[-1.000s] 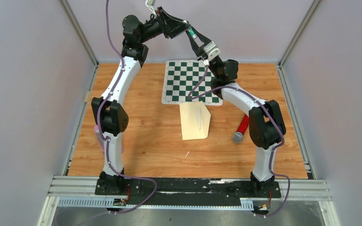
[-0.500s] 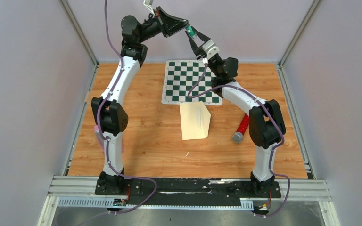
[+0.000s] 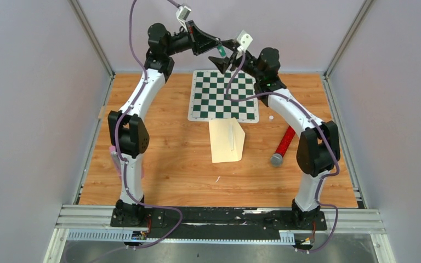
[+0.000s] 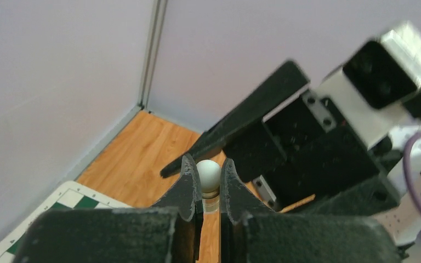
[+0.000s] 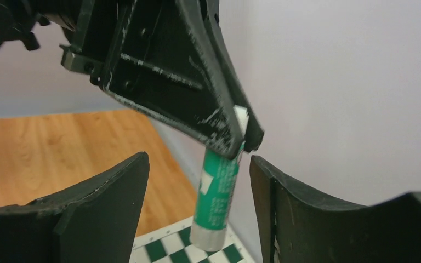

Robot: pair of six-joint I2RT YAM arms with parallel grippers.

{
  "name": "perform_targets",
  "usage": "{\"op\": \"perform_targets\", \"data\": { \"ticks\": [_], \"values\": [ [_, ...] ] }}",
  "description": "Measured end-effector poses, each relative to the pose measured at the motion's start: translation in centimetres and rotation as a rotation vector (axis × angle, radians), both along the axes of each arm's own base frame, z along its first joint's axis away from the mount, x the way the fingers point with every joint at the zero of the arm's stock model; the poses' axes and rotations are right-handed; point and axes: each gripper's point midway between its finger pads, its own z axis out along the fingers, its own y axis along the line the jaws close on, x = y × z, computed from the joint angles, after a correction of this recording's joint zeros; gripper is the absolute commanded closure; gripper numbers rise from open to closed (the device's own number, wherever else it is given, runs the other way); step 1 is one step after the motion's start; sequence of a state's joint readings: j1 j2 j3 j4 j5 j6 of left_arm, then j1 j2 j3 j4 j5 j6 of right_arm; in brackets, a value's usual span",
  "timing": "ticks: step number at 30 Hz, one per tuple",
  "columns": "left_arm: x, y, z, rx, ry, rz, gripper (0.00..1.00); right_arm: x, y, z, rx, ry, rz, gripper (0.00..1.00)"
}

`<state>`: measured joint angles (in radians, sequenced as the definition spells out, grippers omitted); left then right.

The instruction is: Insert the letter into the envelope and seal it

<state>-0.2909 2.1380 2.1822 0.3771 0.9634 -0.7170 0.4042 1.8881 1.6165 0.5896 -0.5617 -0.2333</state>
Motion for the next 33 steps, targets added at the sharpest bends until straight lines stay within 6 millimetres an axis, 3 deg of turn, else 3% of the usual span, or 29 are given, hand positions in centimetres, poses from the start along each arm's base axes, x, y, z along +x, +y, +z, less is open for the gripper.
{"op": "perform_targets", "data": {
  "ticks": [5, 8, 13, 18, 25, 28, 30, 32, 33],
  "values": [
    [-0.7, -0.1, -4.2, 0.079, 0.009, -0.064, 1.0, -1.2, -0.8, -0.5, -0.057, 0.182, 0.126, 0.35],
    [-1.1, -0.1, -5.6, 0.106, 0.008, -0.093, 1.0, -1.6, -1.2, -0.9, -0.066, 0.259, 0.167, 0.36],
    [-1.6, -0.1, -5.6, 0.12, -0.023, -0.115, 1.0, -2.0, -0.5, -1.9, -0.083, 0.363, 0.235, 0.37],
    [-2.1, 0.0, -4.6, 0.12, -0.055, -0.116, 1.0, -2.6, 0.0, -4.1, -0.113, 0.463, 0.279, 0.41],
    [-2.4, 0.1, -4.1, 0.118, -0.068, -0.117, 1.0, -2.9, 0.0, -5.7, -0.124, 0.54, 0.288, 0.69],
    [-2.6, 0.1, -4.2, 0.121, -0.064, -0.128, 1.0, -2.9, 0.0, -5.8, -0.124, 0.547, 0.286, 0.9],
    [-2.6, 0.1, -4.2, 0.121, -0.061, -0.129, 0.88, -3.0, 0.0, -5.9, -0.125, 0.555, 0.296, 0.99],
    [-2.6, 0.1, -4.2, 0.122, -0.059, -0.128, 0.54, -3.0, 0.0, -5.9, -0.124, 0.558, 0.298, 1.0],
    [-2.6, 0.1, -4.2, 0.123, -0.062, -0.127, 0.49, -3.1, 0.0, -5.9, -0.12, 0.563, 0.3, 1.0]
  ]
}}
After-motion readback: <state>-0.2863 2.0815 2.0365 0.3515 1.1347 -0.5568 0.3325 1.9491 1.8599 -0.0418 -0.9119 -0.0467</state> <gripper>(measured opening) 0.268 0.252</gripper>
